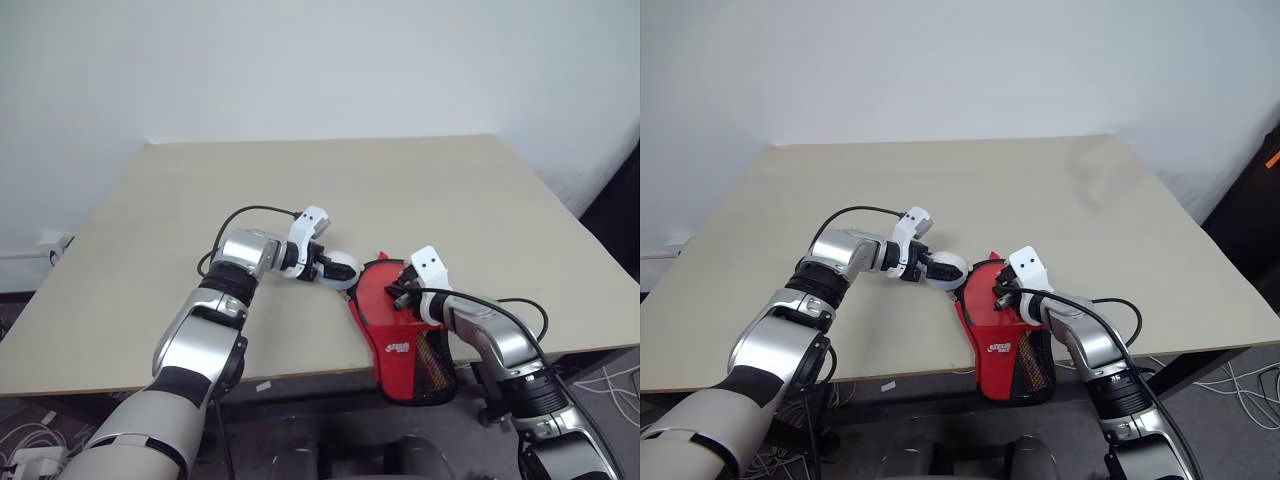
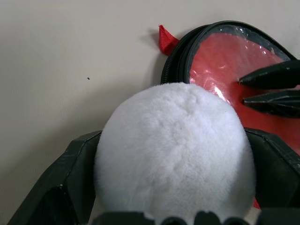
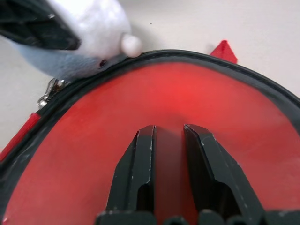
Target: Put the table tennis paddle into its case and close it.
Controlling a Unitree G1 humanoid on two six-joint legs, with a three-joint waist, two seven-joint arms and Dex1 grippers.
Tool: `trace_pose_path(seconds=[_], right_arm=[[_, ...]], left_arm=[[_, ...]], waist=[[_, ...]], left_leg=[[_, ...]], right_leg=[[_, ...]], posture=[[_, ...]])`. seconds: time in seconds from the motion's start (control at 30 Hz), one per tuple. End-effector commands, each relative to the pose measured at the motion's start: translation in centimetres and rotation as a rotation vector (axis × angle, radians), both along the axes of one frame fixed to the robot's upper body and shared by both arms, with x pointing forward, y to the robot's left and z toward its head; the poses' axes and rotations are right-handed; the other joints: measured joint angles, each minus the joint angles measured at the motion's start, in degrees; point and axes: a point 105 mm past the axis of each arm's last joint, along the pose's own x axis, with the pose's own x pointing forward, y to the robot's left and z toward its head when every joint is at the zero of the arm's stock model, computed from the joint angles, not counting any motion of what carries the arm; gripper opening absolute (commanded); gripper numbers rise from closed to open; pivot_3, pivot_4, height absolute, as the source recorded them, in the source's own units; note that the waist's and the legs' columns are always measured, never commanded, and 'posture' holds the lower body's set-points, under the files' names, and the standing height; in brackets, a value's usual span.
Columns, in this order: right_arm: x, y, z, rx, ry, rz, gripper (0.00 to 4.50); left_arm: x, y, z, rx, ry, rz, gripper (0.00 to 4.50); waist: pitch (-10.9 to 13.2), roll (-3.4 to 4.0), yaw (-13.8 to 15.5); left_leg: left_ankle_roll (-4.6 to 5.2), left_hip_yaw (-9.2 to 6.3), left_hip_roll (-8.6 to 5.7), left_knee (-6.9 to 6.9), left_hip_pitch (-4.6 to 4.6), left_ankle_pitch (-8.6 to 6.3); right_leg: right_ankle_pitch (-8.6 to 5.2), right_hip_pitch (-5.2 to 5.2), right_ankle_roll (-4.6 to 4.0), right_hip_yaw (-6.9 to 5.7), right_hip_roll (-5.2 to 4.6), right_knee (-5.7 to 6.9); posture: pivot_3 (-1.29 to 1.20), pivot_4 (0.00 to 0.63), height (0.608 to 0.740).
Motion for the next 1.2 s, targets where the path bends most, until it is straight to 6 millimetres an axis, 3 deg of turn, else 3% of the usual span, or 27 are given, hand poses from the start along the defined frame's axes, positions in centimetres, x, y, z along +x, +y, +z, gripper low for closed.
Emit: trace_pose_path(seconds=[0.03, 0.3, 0.43, 0.63, 0.7, 0.93, 1.2], right_arm=[[-1.1, 0.2, -2.5, -0.034, 0.1, 0.01, 1.01], [-1.3, -0.7, -3.2, -0.069, 0.129, -0.025, 1.01], [-1.3, -0.7, -3.1, -0.065, 0.127, -0.026, 0.97], [-1.1, -0.6, -3.1, -0.066, 0.13, -0.036, 0.97], [-1.2, -0.6, -3.1, -0.067, 0.131, -0.037, 0.97], [-1.6, 0.1, -3.0, -0.052, 0.145, 0.004, 0.97], [-3.0, 0.9, -4.0, -0.078, 0.192, 0.071, 0.97]], left_arm=[[1.4, -0.5, 2.6, -0.05, -0.106, 0.025, 4.5], [2.4, -0.1, 1.6, -0.016, -0.046, 0.137, 4.5], [2.0, -0.3, 1.1, 0.024, -0.018, 0.106, 3.67], [1.3, -0.1, 0.5, 0.054, 0.028, 0.065, 1.65], [1.4, 0.2, 0.4, 0.068, 0.04, 0.081, 1.27], [2.7, 0.1, 1.8, 0.057, -0.039, 0.123, 1.27], [6.0, 0.6, 5.3, 0.083, -0.253, 0.318, 1.27]], waist=[[0.0, -0.01, 0.0], [-0.1, -0.13, 0.0], [-0.1, -0.21, 0.0], [-0.2, -0.37, 0.0], [-0.3, -0.47, 0.0], [-0.4, -0.6, 0.0], [-0.4, -0.64, 0.0]], left_leg=[[0.0, -0.01, 0.0, 0.0, 0.01, 0.0], [0.01, -0.02, 0.01, 0.04, 0.03, 0.0], [0.01, -0.01, 0.0, 0.05, 0.03, 0.0], [0.0, -0.02, 0.01, 0.05, 0.04, -0.01], [-0.01, -0.02, 0.02, 0.05, 0.04, -0.02], [-0.06, -0.12, 0.04, 0.05, 0.04, -0.06], [0.02, -0.15, 0.06, 0.05, 0.03, -0.02]], right_leg=[[0.0, 0.0, 0.0, 0.0, 0.0, 0.01], [0.0, 0.04, 0.0, -0.02, 0.01, 0.04], [0.0, 0.06, 0.01, -0.05, 0.0, 0.03], [0.0, 0.06, 0.0, -0.06, 0.0, 0.04], [-0.01, 0.05, 0.0, -0.06, 0.0, 0.05], [-0.01, 0.02, -0.01, -0.05, 0.0, 0.06], [-0.01, 0.0, -0.01, -0.05, 0.01, 0.08]], posture=[[0.0, 0.0, 0.724], [0.0, 0.0, 0.724], [0.0, 0.0, 0.724], [0.0, 0.0, 0.724], [0.0, 0.0, 0.724], [0.0, 0.0, 0.724], [0.0, 0.0, 0.724]])
